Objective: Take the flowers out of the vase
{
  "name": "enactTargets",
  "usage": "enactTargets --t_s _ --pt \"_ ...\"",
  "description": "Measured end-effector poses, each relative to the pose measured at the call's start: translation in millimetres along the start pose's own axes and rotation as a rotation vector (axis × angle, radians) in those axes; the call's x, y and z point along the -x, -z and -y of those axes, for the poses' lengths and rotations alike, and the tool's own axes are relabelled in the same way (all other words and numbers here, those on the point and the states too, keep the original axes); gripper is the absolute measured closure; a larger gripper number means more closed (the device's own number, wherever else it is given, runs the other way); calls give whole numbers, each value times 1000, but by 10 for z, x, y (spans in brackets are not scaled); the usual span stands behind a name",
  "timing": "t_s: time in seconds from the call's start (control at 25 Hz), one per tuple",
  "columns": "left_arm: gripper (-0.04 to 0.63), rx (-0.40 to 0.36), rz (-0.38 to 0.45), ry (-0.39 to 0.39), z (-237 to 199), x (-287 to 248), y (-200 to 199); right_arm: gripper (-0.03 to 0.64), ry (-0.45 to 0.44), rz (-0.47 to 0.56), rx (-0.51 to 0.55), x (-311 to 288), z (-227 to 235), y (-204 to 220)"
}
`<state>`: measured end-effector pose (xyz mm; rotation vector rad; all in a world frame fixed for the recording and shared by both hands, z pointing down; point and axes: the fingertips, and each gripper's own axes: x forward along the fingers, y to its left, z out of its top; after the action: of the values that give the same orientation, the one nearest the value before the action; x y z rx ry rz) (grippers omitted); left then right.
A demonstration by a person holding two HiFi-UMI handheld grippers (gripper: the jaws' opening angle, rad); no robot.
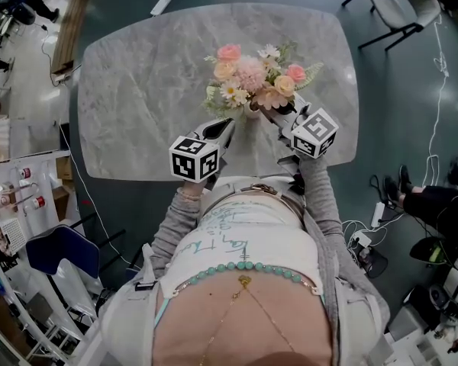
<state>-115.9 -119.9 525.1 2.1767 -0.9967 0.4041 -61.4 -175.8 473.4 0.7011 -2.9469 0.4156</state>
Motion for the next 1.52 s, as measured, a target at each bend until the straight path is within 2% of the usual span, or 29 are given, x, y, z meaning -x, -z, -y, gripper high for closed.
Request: enactTargets --t_s 1.52 --pt "594 26 26 -3 140 26 92 555 -52 121 83 207 -285 -812"
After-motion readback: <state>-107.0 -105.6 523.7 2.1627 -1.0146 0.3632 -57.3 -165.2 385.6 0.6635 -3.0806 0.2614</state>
